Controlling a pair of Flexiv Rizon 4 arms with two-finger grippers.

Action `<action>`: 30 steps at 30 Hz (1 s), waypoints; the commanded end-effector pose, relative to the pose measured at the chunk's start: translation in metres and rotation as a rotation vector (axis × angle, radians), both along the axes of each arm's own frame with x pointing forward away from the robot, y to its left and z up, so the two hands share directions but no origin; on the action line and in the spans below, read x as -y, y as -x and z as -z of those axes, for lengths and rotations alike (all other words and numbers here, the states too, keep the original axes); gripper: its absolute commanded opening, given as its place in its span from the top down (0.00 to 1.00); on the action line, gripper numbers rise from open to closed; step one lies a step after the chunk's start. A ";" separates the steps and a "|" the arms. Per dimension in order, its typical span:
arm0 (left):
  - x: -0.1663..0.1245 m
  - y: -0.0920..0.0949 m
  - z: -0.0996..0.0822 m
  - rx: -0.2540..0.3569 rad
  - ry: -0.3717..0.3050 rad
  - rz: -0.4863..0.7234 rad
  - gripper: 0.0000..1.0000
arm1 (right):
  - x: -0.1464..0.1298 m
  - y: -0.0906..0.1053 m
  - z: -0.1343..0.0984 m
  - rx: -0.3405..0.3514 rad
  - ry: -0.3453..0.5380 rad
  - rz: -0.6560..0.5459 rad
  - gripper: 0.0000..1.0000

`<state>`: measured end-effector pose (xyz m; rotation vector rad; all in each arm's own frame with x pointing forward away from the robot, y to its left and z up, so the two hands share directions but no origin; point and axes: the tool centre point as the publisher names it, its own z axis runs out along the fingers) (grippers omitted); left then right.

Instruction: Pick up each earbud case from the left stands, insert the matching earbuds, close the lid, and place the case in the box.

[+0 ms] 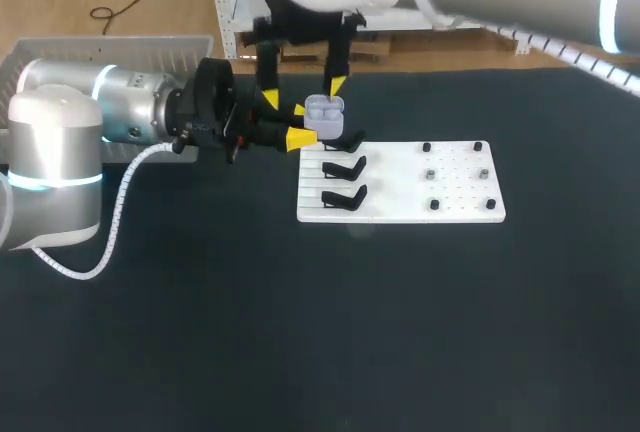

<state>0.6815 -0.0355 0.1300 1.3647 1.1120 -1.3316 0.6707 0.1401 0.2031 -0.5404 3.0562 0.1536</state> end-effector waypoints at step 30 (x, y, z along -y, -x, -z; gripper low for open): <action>0.000 0.002 0.000 0.003 0.001 -0.005 1.00 | 0.066 -0.041 0.013 0.125 0.198 0.529 0.00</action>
